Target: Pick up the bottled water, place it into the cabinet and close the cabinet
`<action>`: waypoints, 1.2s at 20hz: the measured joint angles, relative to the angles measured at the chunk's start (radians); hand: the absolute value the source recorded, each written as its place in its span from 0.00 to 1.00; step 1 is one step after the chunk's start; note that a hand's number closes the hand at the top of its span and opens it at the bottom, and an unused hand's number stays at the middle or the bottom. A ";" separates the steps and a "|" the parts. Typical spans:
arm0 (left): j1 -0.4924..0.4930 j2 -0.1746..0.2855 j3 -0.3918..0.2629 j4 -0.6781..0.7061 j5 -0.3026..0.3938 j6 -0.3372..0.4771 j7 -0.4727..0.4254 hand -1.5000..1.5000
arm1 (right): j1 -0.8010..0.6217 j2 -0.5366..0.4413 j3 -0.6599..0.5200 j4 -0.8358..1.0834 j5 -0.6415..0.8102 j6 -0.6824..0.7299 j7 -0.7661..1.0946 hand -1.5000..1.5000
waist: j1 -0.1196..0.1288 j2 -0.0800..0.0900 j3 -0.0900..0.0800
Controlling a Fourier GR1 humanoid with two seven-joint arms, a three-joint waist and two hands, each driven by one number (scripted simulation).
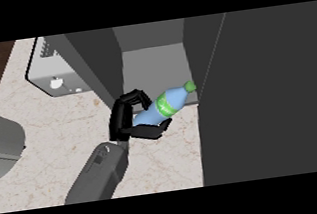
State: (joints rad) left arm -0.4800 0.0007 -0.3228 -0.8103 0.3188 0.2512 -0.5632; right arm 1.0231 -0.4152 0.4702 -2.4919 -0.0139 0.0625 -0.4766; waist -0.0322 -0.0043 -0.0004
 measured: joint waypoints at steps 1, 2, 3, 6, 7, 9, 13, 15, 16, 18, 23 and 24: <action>-0.017 0.000 -0.014 -0.003 0.016 0.026 0.017 1.00 | 0.010 -0.003 0.003 -0.001 -0.001 -0.001 -0.004 0.00 | -0.001 0.001 0.000; -0.043 0.000 -0.027 -0.006 0.029 0.056 0.038 1.00 | 0.012 -0.004 0.004 -0.002 -0.001 -0.002 -0.006 0.00 | -0.002 0.001 0.000; -0.067 0.000 -0.042 -0.013 0.039 0.088 0.065 1.00 | 0.012 -0.003 0.002 -0.004 -0.002 -0.005 -0.006 0.00 | -0.002 0.002 0.000; -0.155 0.000 -0.055 0.008 0.064 0.151 0.129 1.00 | 0.013 -0.013 -0.040 -0.001 -0.010 0.002 -0.024 0.00 | -0.005 0.004 0.000; -0.181 -0.001 -0.057 0.025 0.074 0.161 0.143 1.00 | 0.012 -0.014 -0.042 -0.001 -0.011 0.003 -0.021 0.00 | -0.005 0.005 0.000; -0.227 -0.001 -0.063 0.061 0.103 0.190 0.161 1.00 | 0.021 -0.021 -0.056 0.001 -0.014 0.015 -0.038 0.00 | -0.010 0.007 0.000; -0.315 0.006 -0.053 0.153 0.166 0.209 0.181 1.00 | 0.014 -0.035 -0.095 0.002 -0.025 0.042 -0.048 0.00 | -0.024 0.014 0.000; -0.349 0.005 -0.054 0.197 0.184 0.232 0.178 1.00 | 0.012 -0.036 -0.102 0.001 -0.029 0.048 -0.045 0.00 | -0.027 0.016 0.000; -0.365 0.005 -0.058 0.213 0.188 0.255 0.182 1.00 | 0.016 -0.036 -0.108 0.002 -0.032 0.053 -0.049 0.00 | -0.029 0.016 0.000; -0.403 0.000 -0.052 0.265 0.186 0.297 0.173 1.00 | 0.015 -0.032 -0.111 0.005 -0.034 0.059 -0.058 0.00 | -0.035 0.018 0.000; -0.494 0.002 -0.048 0.407 0.135 0.408 0.164 1.00 | 0.023 -0.031 -0.118 0.010 -0.039 0.077 -0.075 0.00 | -0.041 0.021 0.001; -0.504 0.005 -0.051 0.435 0.121 0.439 0.161 0.00 | 0.029 -0.031 -0.121 0.011 -0.041 0.081 -0.082 0.00 | -0.042 0.022 0.001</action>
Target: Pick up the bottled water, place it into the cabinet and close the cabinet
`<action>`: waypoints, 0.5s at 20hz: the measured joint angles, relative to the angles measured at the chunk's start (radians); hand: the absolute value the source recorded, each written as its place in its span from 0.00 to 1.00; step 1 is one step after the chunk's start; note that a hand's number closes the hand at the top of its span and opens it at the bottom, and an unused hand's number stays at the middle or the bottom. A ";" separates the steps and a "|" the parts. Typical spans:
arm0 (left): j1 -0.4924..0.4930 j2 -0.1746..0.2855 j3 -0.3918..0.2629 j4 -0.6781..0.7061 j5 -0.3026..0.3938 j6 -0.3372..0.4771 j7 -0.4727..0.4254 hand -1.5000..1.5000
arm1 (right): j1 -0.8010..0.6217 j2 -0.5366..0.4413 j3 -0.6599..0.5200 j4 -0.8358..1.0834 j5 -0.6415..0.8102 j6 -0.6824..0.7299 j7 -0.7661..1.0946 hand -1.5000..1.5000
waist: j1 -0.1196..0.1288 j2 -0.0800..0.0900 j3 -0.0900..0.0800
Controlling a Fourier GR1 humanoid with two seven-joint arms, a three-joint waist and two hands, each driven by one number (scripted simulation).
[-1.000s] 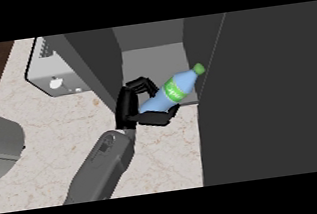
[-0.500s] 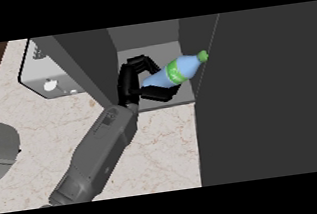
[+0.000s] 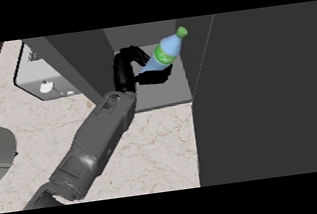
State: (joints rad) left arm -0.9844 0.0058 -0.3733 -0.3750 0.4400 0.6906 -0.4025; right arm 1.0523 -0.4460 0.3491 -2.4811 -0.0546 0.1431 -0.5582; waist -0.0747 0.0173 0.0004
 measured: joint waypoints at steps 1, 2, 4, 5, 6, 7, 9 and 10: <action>-0.013 0.005 -0.003 0.030 -0.013 0.022 -0.003 0.00 | -0.002 0.003 0.000 0.002 -0.001 0.002 -0.002 0.00 | -0.001 0.002 0.000; -0.027 0.007 -0.004 0.056 -0.023 0.041 0.001 0.00 | 0.000 0.002 -0.004 0.001 -0.002 0.005 -0.002 0.00 | 0.001 0.002 0.000; -0.058 0.009 -0.001 0.106 -0.036 0.067 0.007 0.00 | 0.004 0.000 -0.014 0.002 -0.006 0.014 -0.008 0.00 | -0.002 0.004 0.000; -0.082 0.010 0.001 0.128 -0.041 0.081 0.017 0.00 | 0.001 -0.001 -0.016 0.001 -0.008 0.019 -0.008 0.00 | -0.002 0.005 0.000; -0.094 0.007 0.001 0.149 -0.047 0.103 0.018 0.00 | 0.006 -0.001 -0.013 0.003 -0.008 0.025 -0.015 0.00 | -0.006 0.005 0.000; -0.102 0.007 0.004 0.165 -0.052 0.119 0.013 0.00 | 0.008 -0.003 -0.019 0.003 -0.010 0.031 -0.020 0.00 | -0.006 0.006 -0.001; -0.120 0.008 0.015 0.186 -0.053 0.134 -0.001 0.00 | 0.011 -0.007 -0.024 0.003 -0.011 0.041 -0.027 0.00 | -0.010 0.008 -0.001; -0.126 0.009 0.022 0.189 -0.051 0.129 -0.012 0.00 | 0.013 -0.003 -0.021 0.005 -0.011 0.043 -0.029 0.00 | -0.008 0.008 -0.001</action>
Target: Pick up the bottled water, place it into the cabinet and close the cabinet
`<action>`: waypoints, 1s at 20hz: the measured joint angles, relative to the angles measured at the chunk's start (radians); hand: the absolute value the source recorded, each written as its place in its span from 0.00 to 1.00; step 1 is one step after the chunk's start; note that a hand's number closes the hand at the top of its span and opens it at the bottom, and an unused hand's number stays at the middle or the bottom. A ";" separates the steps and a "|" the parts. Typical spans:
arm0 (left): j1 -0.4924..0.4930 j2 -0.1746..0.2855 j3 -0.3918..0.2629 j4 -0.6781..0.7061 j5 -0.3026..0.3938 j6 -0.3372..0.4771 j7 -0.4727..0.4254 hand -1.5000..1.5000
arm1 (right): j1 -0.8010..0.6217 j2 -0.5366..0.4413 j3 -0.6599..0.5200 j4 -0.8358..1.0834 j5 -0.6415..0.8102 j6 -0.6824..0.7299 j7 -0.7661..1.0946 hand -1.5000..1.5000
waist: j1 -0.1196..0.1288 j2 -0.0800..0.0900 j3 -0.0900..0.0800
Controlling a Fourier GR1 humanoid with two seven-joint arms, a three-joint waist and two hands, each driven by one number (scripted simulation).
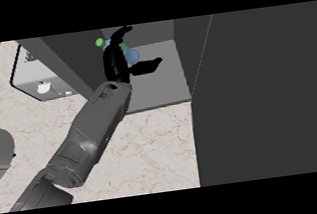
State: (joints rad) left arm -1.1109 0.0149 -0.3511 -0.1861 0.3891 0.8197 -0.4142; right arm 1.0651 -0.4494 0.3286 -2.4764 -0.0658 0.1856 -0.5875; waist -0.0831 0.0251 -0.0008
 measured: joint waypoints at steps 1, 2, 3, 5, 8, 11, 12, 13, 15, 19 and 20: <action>-0.006 0.004 0.005 0.002 0.001 -0.014 -0.013 0.00 | -0.001 0.000 -0.001 0.002 0.000 0.005 -0.003 0.00 | -0.001 0.001 0.000; -0.008 0.006 0.014 -0.003 0.005 -0.027 -0.032 0.00 | -0.001 0.003 -0.002 0.002 -0.002 0.006 -0.005 0.00 | 0.001 0.002 0.000; -0.013 0.009 0.029 -0.014 0.016 -0.042 -0.050 0.00 | -0.001 0.003 0.000 0.001 -0.002 0.007 -0.003 0.00 | 0.002 0.003 -0.001; -0.008 0.013 0.072 -0.057 0.050 -0.069 -0.112 1.00 | 0.001 0.006 0.005 0.005 -0.002 0.011 -0.007 0.00 | 0.007 0.001 -0.002; -0.004 0.003 0.127 -0.121 0.097 -0.154 -0.190 1.00 | -0.001 0.007 0.005 0.005 -0.002 0.015 -0.009 0.00 | 0.015 -0.001 -0.002; 0.004 -0.006 0.154 -0.152 0.131 -0.256 -0.238 1.00 | 0.007 0.001 -0.001 0.003 -0.003 0.026 -0.015 0.00 | 0.016 -0.004 -0.002; 0.007 -0.008 0.157 -0.158 0.142 -0.280 -0.249 1.00 | 0.008 0.002 0.004 0.001 -0.003 0.025 -0.010 0.00 | 0.016 -0.005 -0.002; 0.005 -0.009 0.158 -0.163 0.152 -0.299 -0.255 1.00 | 0.006 0.002 0.002 0.000 -0.003 0.027 -0.009 0.00 | 0.017 -0.007 -0.001; 0.014 -0.012 0.149 -0.183 0.172 -0.325 -0.261 1.00 | 0.005 -0.001 -0.004 -0.004 -0.005 0.031 0.001 0.00 | 0.023 -0.011 -0.001; 0.060 -0.013 0.100 -0.237 0.221 -0.353 -0.273 1.00 | 0.005 0.007 0.023 -0.013 0.000 0.023 0.023 0.00 | 0.027 -0.017 -0.001; 0.076 -0.014 0.078 -0.261 0.240 -0.357 -0.267 1.00 | 0.006 0.006 0.031 -0.015 0.002 0.023 0.026 0.00 | 0.027 -0.019 -0.001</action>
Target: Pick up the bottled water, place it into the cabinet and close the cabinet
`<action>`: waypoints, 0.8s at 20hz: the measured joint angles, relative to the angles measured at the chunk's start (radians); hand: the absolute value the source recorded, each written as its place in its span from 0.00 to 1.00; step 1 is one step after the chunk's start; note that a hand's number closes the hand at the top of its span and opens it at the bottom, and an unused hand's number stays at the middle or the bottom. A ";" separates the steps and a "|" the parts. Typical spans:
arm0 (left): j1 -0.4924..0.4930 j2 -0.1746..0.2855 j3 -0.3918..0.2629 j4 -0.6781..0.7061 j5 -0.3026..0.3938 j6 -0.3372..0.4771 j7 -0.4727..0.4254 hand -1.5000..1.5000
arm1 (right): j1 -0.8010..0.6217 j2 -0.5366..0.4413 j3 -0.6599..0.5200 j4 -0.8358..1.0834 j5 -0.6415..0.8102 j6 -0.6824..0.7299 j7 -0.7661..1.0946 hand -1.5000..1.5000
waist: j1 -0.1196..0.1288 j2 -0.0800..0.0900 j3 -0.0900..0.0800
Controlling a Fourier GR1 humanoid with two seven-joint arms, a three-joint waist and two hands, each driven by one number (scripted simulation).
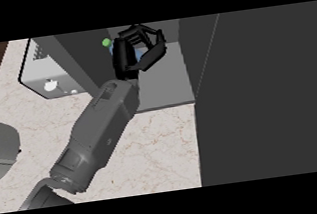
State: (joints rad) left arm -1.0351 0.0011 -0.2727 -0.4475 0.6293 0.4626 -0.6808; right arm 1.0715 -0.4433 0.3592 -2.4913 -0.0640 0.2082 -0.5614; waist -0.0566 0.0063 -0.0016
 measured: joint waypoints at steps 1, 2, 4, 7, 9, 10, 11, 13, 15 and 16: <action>0.012 0.000 -0.020 -0.030 0.016 -0.011 0.015 1.00 | -0.001 0.001 0.002 -0.001 0.001 -0.002 0.004 0.00 | 0.004 -0.002 0.000; 0.031 0.000 -0.037 -0.053 0.027 -0.032 0.020 1.00 | 0.005 0.002 0.014 -0.003 0.003 -0.005 0.005 0.00 | 0.007 -0.004 0.000; 0.073 -0.001 -0.077 -0.116 0.062 -0.078 0.041 1.00 | 0.012 0.001 0.022 -0.004 0.006 -0.009 0.005 0.00 | 0.012 -0.008 0.000; 0.154 -0.001 -0.152 -0.226 0.113 -0.133 0.059 0.00 | -0.002 0.009 0.044 -0.001 0.013 -0.021 0.015 0.00 | 0.024 -0.011 0.000; 0.231 -0.001 -0.209 -0.305 0.136 -0.156 0.065 0.00 | -0.003 0.013 0.056 -0.001 0.017 -0.029 0.017 0.00 | 0.034 -0.014 0.000; 0.266 -0.001 -0.234 -0.348 0.147 -0.158 0.071 0.00 | -0.003 0.018 0.064 -0.001 0.019 -0.037 0.022 0.00 | 0.039 -0.014 0.000; 0.297 -0.001 -0.256 -0.386 0.157 -0.169 0.077 0.00 | -0.003 0.022 0.072 -0.002 0.021 -0.046 0.026 0.00 | 0.043 -0.015 0.000; 0.363 -0.001 -0.307 -0.478 0.163 -0.170 0.097 0.00 | 0.002 0.025 0.082 -0.002 0.024 -0.058 0.027 0.00 | 0.052 -0.017 0.000; 0.445 0.009 -0.351 -0.563 0.148 -0.155 0.105 0.00 | 0.017 0.024 0.095 -0.003 0.029 -0.071 0.023 0.00 | 0.061 -0.021 0.000; 0.492 0.020 -0.372 -0.609 0.143 -0.149 0.106 0.00 | 0.018 0.023 0.091 -0.003 0.031 -0.076 0.022 0.00 | 0.067 -0.021 0.000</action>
State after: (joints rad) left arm -0.5427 0.0210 -0.6443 -1.0565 0.7719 0.3136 -0.5753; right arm 1.0895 -0.4199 0.4500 -2.4943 -0.0333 0.1317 -0.5395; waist 0.0109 -0.0151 -0.0017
